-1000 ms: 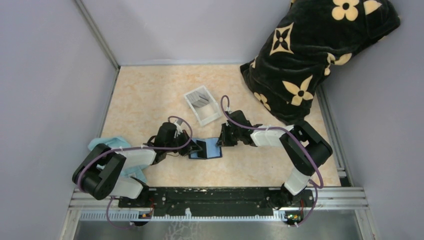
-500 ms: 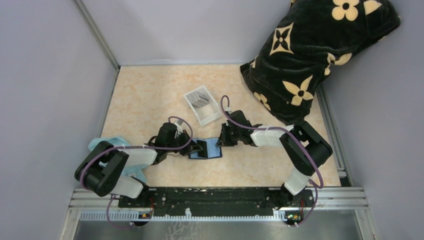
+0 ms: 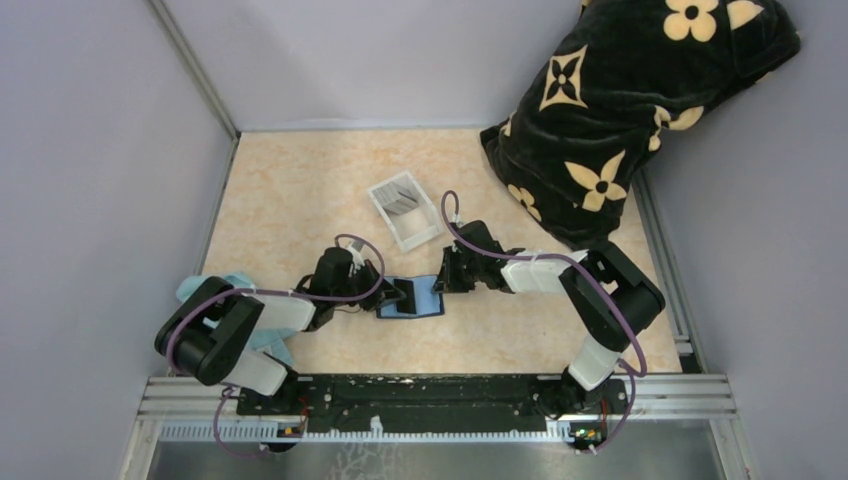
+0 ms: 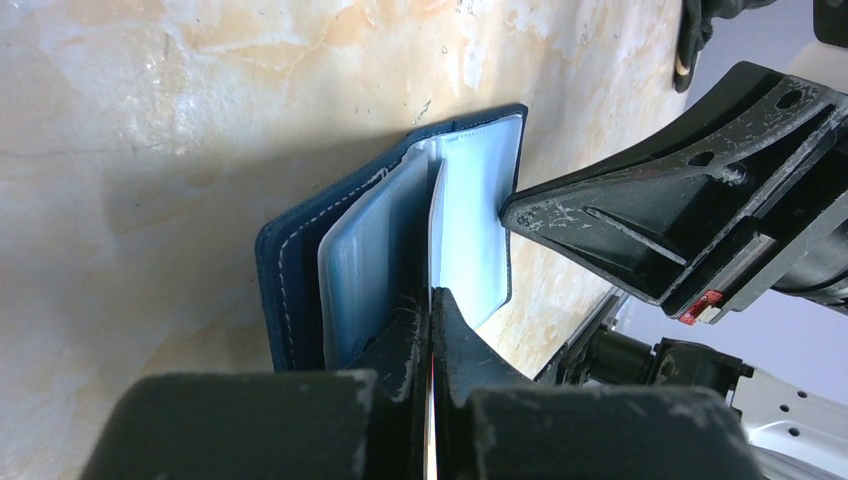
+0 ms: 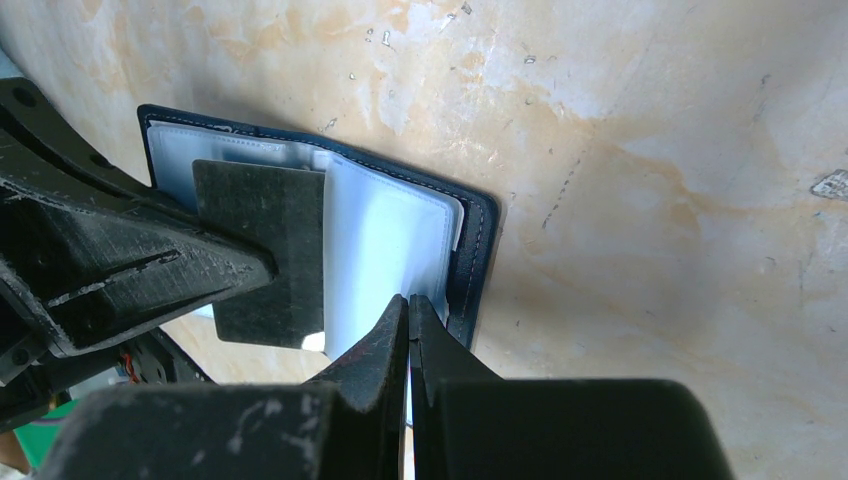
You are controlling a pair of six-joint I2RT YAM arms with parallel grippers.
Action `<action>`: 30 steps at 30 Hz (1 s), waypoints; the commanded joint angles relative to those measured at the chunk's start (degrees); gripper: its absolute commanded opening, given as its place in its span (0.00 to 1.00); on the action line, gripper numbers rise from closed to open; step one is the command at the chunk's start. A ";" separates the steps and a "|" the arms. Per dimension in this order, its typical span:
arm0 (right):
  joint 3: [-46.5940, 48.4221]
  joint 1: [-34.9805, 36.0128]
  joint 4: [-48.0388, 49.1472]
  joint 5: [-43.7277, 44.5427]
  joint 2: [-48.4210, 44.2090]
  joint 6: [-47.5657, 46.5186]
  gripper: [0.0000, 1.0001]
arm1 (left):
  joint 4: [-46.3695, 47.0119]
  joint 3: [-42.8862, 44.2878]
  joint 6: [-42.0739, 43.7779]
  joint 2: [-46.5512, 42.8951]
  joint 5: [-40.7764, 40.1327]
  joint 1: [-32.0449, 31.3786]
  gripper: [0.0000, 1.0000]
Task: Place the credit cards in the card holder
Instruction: Insert the credit card into the card holder.
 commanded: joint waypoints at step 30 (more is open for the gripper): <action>-1.08 0.27 -6.23 4.15 2.02 -2.45 0.00 | -3.64 5.50 3.02 8.99 -1.86 -6.06 0.20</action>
